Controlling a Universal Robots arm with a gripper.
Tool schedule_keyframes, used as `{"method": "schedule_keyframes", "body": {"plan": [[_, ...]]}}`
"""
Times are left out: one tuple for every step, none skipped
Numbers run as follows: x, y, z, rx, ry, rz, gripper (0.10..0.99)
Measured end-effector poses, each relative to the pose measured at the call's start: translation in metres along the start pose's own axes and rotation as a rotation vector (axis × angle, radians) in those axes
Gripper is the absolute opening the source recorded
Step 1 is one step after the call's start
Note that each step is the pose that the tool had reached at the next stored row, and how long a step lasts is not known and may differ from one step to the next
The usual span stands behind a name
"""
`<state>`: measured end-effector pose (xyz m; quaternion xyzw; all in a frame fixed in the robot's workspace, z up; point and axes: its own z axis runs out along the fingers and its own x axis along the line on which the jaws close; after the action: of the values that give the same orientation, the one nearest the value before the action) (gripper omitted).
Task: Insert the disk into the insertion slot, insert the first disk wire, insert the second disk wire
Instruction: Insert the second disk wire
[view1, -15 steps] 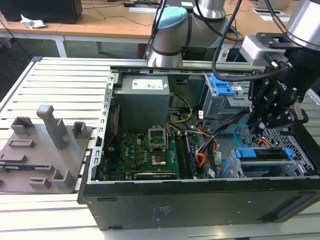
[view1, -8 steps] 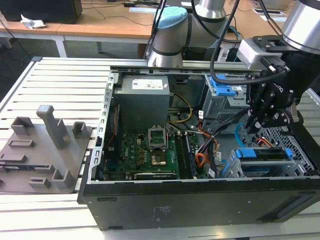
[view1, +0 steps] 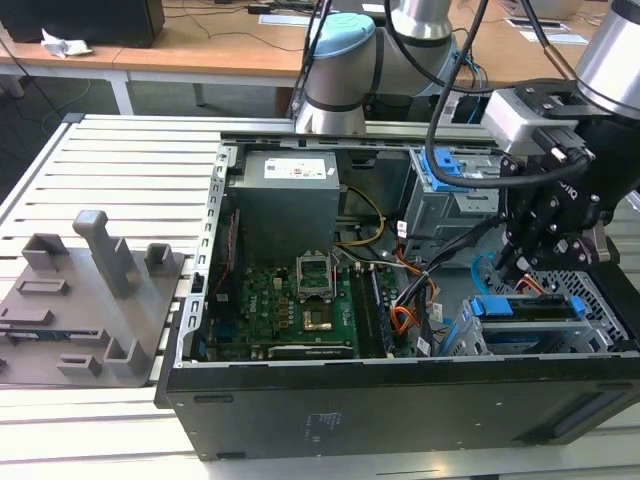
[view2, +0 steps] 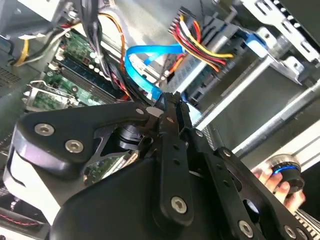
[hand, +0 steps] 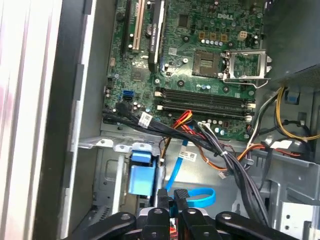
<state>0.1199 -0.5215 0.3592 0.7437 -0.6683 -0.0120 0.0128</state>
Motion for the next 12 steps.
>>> {"method": "schedule_keyframes", "body": {"plan": [[0.0063,0.0003,0.0002,0.000,0.0013,0.000,0.165],[0.0102,-0.0006,0.0009,0.000,0.0013,0.000,0.165],[0.0117,-0.0029,0.0024,0.000,0.0012,0.000,0.165],[0.0127,-0.0062,0.0046,0.000,0.0011,0.000,0.165],[0.0133,-0.0084,0.0058,0.000,0.0011,0.000,0.165],[0.0140,-0.0109,0.0069,0.000,0.0015,0.001,0.165],[0.0152,-0.0150,0.0090,0.000,0.0013,0.001,0.165],[0.0157,-0.0168,0.0101,0.000,0.0011,0.003,0.165],[0.0160,-0.0181,0.0110,0.000,0.0010,0.011,0.165],[0.0160,-0.0184,0.0111,0.000,0.0015,0.017,0.165],[0.0160,-0.0184,0.0112,-0.001,0.0032,0.031,0.165],[0.0161,-0.0185,0.0114,-0.001,0.0050,0.056,0.165]]}}
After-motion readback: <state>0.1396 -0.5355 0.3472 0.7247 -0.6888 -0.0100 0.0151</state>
